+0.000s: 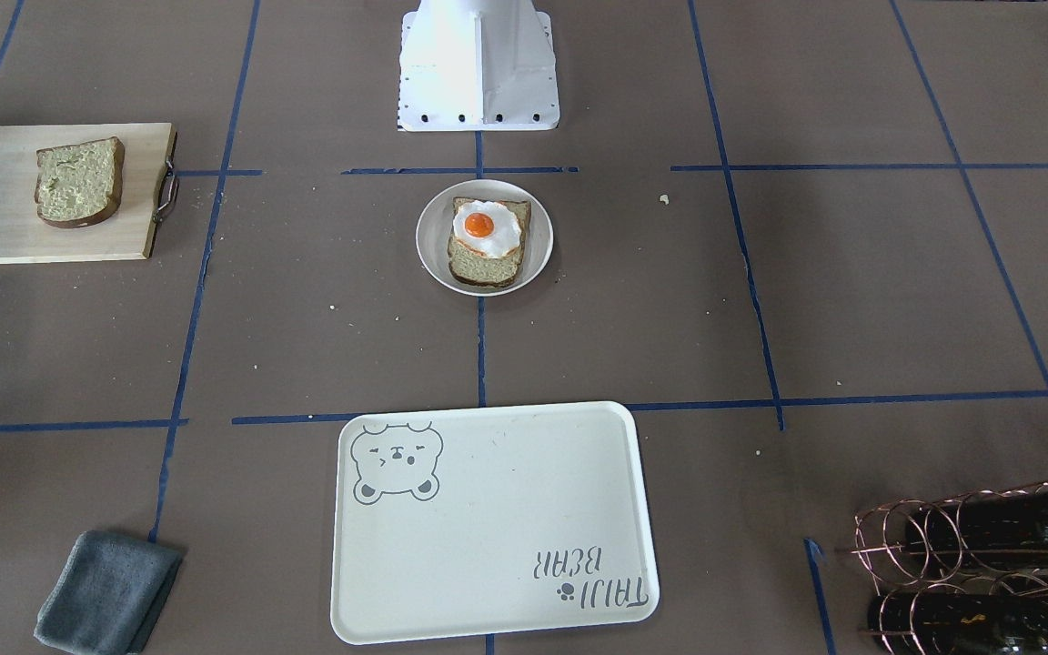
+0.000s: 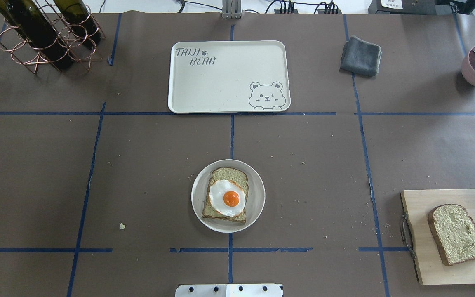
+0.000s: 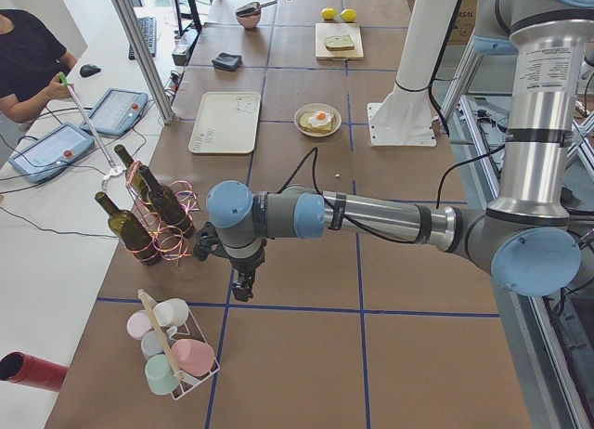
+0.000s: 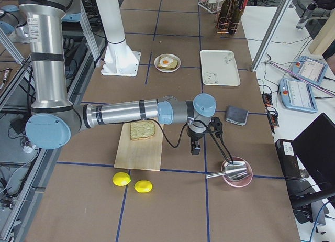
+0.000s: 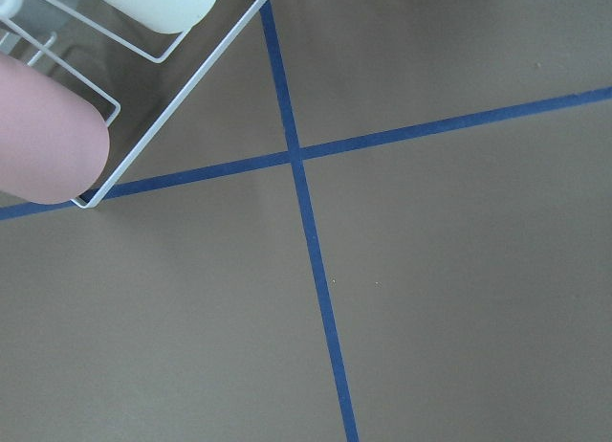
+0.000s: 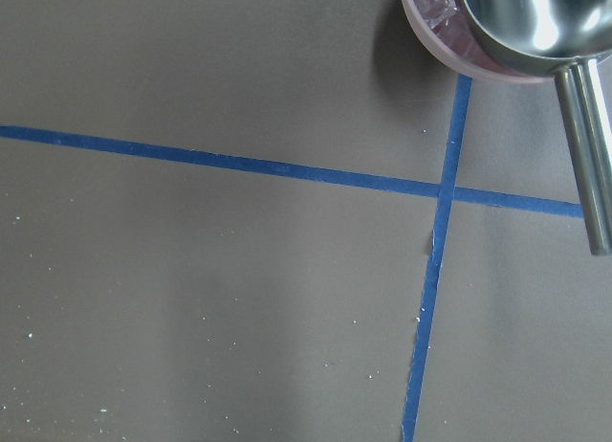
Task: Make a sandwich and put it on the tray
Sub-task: 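Move the right gripper down toward the bread slice on the wooden board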
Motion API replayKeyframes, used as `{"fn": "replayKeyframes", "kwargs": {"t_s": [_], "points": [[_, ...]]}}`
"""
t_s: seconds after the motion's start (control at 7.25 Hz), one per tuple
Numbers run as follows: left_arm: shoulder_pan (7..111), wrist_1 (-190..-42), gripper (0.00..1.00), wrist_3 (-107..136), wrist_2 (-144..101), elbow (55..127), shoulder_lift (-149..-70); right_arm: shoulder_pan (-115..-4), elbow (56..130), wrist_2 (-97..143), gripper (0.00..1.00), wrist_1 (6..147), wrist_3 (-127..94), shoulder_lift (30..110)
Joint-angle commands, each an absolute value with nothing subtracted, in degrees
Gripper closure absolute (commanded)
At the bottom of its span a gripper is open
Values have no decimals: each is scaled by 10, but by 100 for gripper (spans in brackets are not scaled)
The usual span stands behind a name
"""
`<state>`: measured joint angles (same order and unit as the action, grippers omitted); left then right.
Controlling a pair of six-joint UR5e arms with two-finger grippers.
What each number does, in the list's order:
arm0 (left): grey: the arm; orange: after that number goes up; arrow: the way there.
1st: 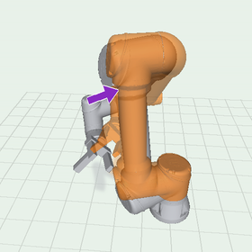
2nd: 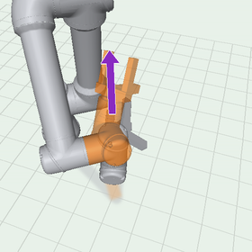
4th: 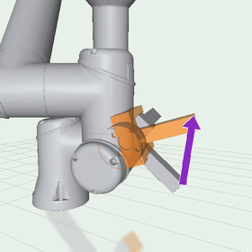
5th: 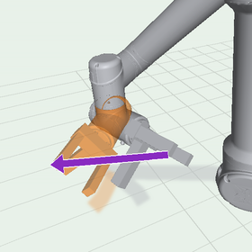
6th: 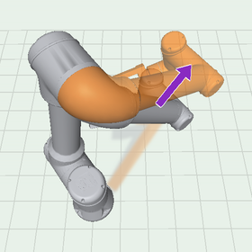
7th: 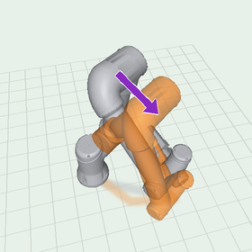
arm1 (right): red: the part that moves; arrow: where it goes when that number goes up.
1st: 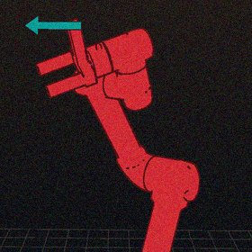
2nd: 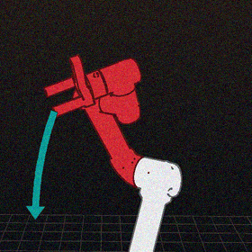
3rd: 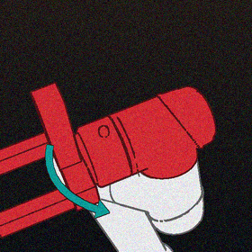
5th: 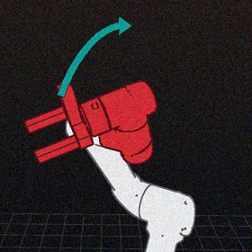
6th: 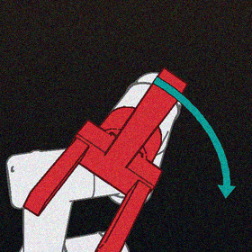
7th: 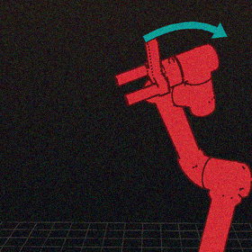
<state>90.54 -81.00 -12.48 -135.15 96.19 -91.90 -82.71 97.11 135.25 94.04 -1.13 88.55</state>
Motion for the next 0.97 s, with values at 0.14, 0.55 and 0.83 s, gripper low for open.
{"fn": "replayKeyframes", "kwargs": {"t_s": [0.14,0.55,0.83], "points": [[910,-811,0,-127,-1348,969,-914,-826,983,1357,0,940,-13,887],[911,-817,0,-119,-1355,987,-911,-762,1060,1390,0,925,-31,930],[910,-819,0,-121,-1355,991,-911,-660,1095,1382,0,760,-255,990]]}}
